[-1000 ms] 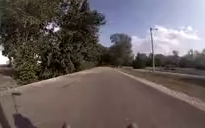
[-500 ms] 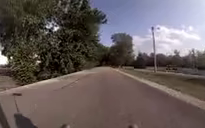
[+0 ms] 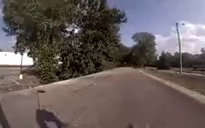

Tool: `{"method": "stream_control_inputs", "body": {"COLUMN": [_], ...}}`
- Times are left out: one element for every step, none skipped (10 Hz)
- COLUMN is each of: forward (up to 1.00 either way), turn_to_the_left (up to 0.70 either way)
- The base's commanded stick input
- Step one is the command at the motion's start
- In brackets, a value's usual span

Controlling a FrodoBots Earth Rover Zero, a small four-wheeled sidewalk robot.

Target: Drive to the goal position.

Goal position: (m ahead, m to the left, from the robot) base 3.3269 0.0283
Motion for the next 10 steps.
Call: {"method": "stream_control_inputs", "body": {"forward": [0.7,0.7,0.7,0.7,0.7,0.7,0.7,0.7,0.7,0.7], "turn_to_the_left": [0.0,0.0,0.0,0.0,0.0,0.0,0.0,0.0,0.0,-0.06]}}
